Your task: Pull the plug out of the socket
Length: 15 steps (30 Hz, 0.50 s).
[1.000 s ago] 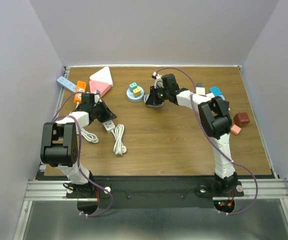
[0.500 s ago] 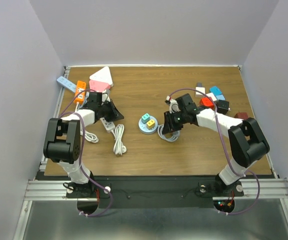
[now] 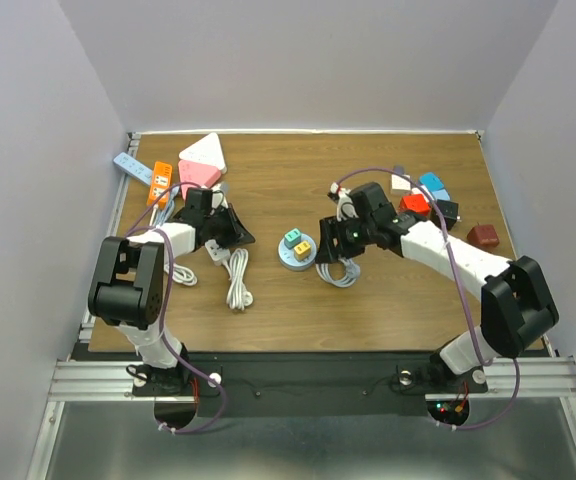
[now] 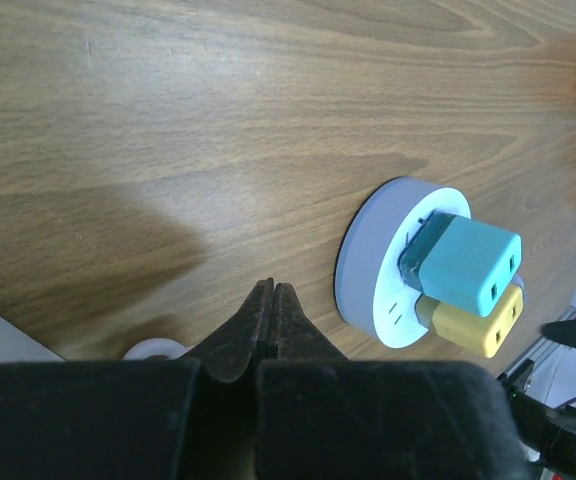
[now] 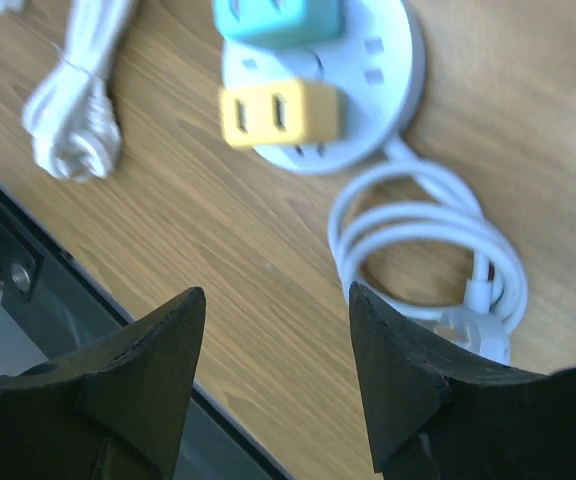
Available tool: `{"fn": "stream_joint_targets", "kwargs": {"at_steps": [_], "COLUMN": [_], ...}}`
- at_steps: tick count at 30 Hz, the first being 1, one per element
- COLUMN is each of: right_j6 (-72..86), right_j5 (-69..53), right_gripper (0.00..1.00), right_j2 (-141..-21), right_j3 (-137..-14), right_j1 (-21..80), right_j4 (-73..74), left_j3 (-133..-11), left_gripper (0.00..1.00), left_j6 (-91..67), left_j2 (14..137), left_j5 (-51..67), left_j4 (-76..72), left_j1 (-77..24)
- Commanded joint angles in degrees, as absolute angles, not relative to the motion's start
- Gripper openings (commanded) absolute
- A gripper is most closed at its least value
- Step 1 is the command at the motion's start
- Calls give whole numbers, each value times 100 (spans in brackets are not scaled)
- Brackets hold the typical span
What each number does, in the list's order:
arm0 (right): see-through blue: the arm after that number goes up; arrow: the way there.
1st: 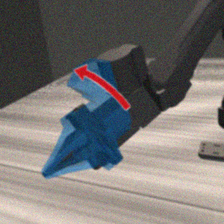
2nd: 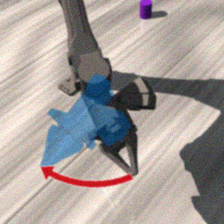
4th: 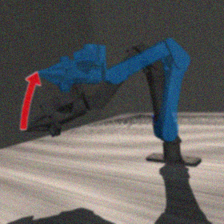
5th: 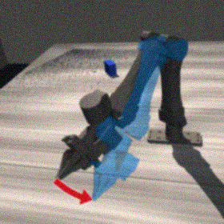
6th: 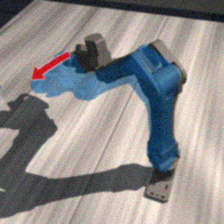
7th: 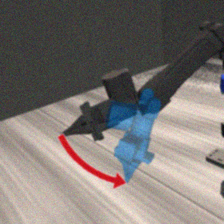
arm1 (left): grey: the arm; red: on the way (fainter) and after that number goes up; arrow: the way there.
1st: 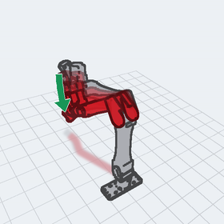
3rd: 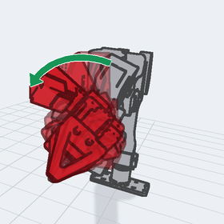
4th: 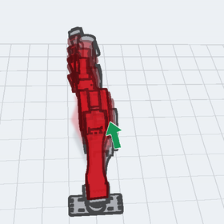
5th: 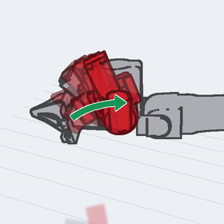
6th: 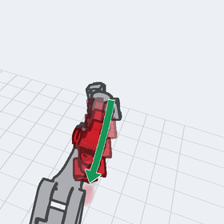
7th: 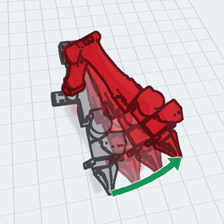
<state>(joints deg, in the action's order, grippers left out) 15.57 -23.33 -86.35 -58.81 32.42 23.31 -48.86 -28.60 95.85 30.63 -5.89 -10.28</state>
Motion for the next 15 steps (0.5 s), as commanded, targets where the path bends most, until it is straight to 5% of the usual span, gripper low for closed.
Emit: {"fn": "stream_joint_targets", "kwargs": {"at_steps": [1, 15], "right_j6": [1372, 765], "right_j5": [-1743, 324], "right_gripper": [65, 73], "right_j2": [-8568, -9667], "right_j3": [-6547, -7488], "right_j1": [3462, 4377], "right_j4": [2680, 2927], "left_j3": [-4755, -4325], "left_gripper": [0, 0], "left_j6": [-2944, -3225], "left_j2": [9141, 8552], "left_j5": [3041, 2892], "left_j4": [-747, -826], "left_j1": [-1107, -1142]}}
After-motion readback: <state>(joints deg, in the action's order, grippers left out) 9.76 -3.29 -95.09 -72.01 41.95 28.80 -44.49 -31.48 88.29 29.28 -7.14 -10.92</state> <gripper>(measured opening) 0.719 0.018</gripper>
